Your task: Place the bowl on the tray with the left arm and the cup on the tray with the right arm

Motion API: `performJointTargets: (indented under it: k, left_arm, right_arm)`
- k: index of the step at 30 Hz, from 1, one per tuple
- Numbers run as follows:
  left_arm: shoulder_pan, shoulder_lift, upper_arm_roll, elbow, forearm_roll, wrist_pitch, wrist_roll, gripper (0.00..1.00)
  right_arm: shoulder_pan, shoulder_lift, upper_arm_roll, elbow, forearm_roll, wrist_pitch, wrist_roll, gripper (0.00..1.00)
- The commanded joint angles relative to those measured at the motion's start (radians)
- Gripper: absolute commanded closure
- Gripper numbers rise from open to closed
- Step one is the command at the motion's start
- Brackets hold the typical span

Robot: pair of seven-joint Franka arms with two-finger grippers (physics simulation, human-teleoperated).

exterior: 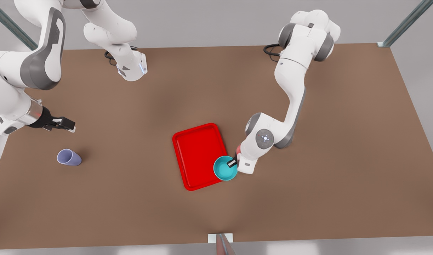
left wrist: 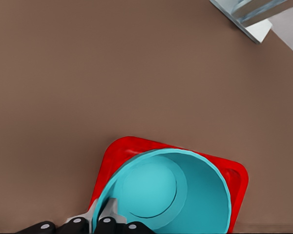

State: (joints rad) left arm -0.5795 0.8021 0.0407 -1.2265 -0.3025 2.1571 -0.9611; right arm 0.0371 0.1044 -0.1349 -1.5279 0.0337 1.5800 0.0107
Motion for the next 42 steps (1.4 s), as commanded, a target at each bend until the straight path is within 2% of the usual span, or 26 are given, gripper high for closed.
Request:
performJointTargets:
  k: [1, 9, 10, 11, 12, 14, 15, 17, 18, 19, 20, 21, 23, 24, 25, 27, 28, 30, 33, 36, 42]
  left_arm:
    - [-0.005, 0.003, -0.001, -0.001, -0.095, 0.003, 0.004, 0.79]
    - [-0.066, 0.075, -0.001, -0.001, -0.158, 0.072, -0.001, 0.79]
    - [-0.066, 0.078, -0.001, -0.002, -0.158, 0.099, 0.01, 0.47]
    - [-0.066, 0.086, -0.002, -0.001, -0.158, 0.105, 0.015, 0.32]
    - [-0.066, 0.094, -0.001, -0.001, -0.158, 0.13, 0.015, 0.1]
    - [-0.066, 0.101, -0.002, -0.001, -0.158, 0.144, 0.015, 0.09]
    - [-0.065, 0.101, -0.001, -0.001, -0.158, 0.144, 0.018, 0.01]
    - [-0.053, 0.083, 0.01, -0.001, -0.149, 0.129, 0.022, 0.0]
    - [-0.031, 0.026, 0.018, -0.001, -0.075, 0.107, 0.035, 0.0]
    - [-0.028, -0.06, 0.037, -0.001, 0.064, -0.067, 0.053, 0.0]
    - [-0.011, -0.156, 0.085, -0.001, 0.152, -0.323, 0.225, 0.01]
    - [0.055, -0.256, 0.136, -0.001, 0.172, -0.52, 0.552, 0.01]
    - [0.087, -0.35, 0.338, -0.001, 0.169, -0.733, 1.073, 0.0]
    - [0.087, -0.38, 0.384, -0.001, 0.184, -0.777, 1.09, 0.0]
    - [0.087, -0.403, 0.384, -0.004, 0.255, -0.798, 1.09, 0.0]
    - [0.151, -0.471, 0.308, -0.079, 0.266, -0.787, 1.076, 0.0]
    - [0.153, -0.494, 0.306, -0.12, 0.266, -0.749, 1.076, 0.0]
    - [0.148, -0.472, 0.306, -0.11, 0.256, -0.749, 1.076, 0.0]
    - [0.148, -0.463, 0.306, -0.11, 0.249, -0.749, 1.075, 0.0]
    - [0.148, -0.463, 0.306, -0.11, 0.246, -0.746, 1.075, 0.0]
    - [0.15, -0.463, 0.306, -0.11, 0.241, -0.744, 1.076, 0.0]
  right_arm:
    - [0.0, 0.0, 0.0, 0.0, 0.0, 0.0, 0.0, 0.0]
    - [0.0, 0.001, 0.0, -0.002, 0.0, 0.003, 0.0, 0.0]
    - [0.0, 0.001, 0.0, -0.002, -0.002, 0.002, 0.002, 0.0]
    - [0.0, 0.001, 0.0, -0.002, 0.0, 0.003, 0.002, 0.0]
    - [0.0, 0.008, 0.0, 0.0, 0.0, 0.003, 0.002, 0.0]
    - [0.0, 0.009, 0.0, 0.0, 0.0, 0.003, 0.002, 0.0]
    - [0.0, 0.008, 0.0, 0.0, -0.002, 0.003, 0.002, 0.0]
    - [0.0, 0.008, 0.0, 0.0, -0.002, 0.003, 0.002, 0.0]
    - [0.001, 0.008, 0.0, 0.0, 0.0, 0.003, 0.002, 0.0]
    - [0.0, 0.008, 0.0, 0.0, 0.0, 0.003, 0.002, 0.0]
    - [0.0, 0.008, 0.0, 0.0, -0.002, 0.003, 0.002, 0.0]
    - [0.0, 0.009, 0.0, 0.0, -0.003, 0.003, 0.002, 0.0]
    - [0.0, 0.011, -0.002, -0.006, -0.023, 0.003, 0.014, 0.0]
    - [-0.02, 0.021, -0.002, -0.008, -0.034, 0.006, 0.015, 0.0]
    - [-0.054, 0.021, -0.002, -0.029, -0.031, 0.021, 0.003, 0.0]
    - [-0.143, 0.034, -0.002, -0.123, -0.029, 0.116, -0.041, 0.0]
    - [-0.18, 0.034, -0.002, -0.187, -0.026, 0.184, -0.098, 0.0]
    - [-0.192, 0.047, -0.003, -0.287, -0.026, 0.308, -0.098, 0.0]
    - [-0.21, 0.123, -0.003, -0.302, -0.026, 0.367, -0.098, 0.0]
    - [-0.235, 0.149, -0.003, -0.393, -0.026, 0.502, -0.103, 0.0]
    - [-0.347, 0.242, -0.002, -0.417, 0.028, 0.623, -0.282, 0.0]
